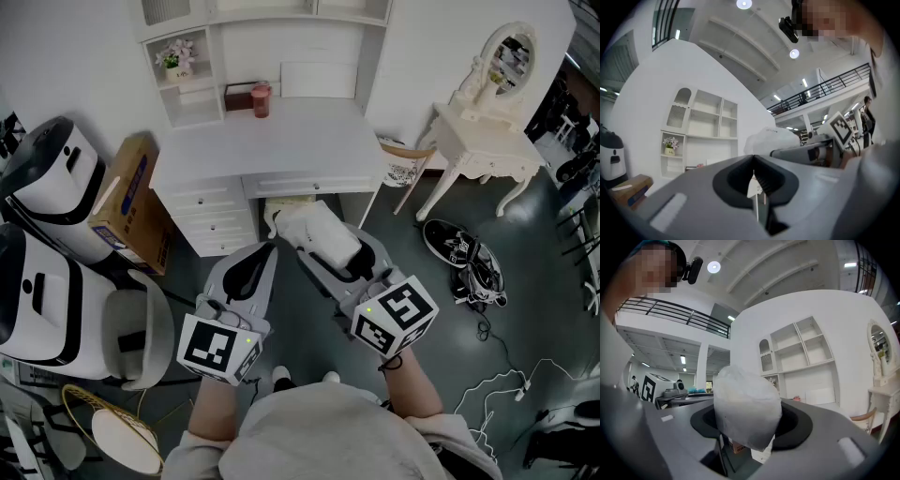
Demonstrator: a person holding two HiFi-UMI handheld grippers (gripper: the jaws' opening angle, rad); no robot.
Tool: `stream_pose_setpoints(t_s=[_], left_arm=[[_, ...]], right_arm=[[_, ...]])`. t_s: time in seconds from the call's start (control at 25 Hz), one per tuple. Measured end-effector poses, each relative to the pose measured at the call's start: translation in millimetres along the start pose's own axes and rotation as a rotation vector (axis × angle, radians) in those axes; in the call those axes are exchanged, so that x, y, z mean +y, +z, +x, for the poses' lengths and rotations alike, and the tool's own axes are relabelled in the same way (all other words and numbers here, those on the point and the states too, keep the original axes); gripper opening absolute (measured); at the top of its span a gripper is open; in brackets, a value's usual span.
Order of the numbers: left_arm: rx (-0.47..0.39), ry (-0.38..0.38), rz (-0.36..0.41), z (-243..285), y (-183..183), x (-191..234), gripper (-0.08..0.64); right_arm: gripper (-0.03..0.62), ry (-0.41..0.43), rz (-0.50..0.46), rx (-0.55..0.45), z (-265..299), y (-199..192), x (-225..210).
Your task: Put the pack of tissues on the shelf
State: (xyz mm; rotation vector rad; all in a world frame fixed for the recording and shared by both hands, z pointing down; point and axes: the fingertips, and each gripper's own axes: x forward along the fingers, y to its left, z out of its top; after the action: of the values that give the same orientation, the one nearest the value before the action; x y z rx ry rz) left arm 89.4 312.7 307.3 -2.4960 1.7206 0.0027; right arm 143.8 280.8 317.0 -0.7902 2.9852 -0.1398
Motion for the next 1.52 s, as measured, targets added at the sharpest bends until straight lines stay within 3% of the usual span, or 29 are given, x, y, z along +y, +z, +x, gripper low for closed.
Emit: stream_pose_setpoints(t_s=[1.0, 1.28, 1.52], left_arm=[[-0.017, -0.079, -0.029, -17, -17, 71, 0.000], [-0.021, -0.059, -0.044, 10, -22, 98, 0.000], [-0.013, -0.029, -0.009, 58, -23, 117, 0.000]], right_arm=[[0.275, -0.065, -0.039, 0.033, 63, -19, 33], [0.275, -0.095, -0.044, -0.007, 83, -11, 2], [0.274, -0.044, -0.044, -0.018, 113, -6, -44]])
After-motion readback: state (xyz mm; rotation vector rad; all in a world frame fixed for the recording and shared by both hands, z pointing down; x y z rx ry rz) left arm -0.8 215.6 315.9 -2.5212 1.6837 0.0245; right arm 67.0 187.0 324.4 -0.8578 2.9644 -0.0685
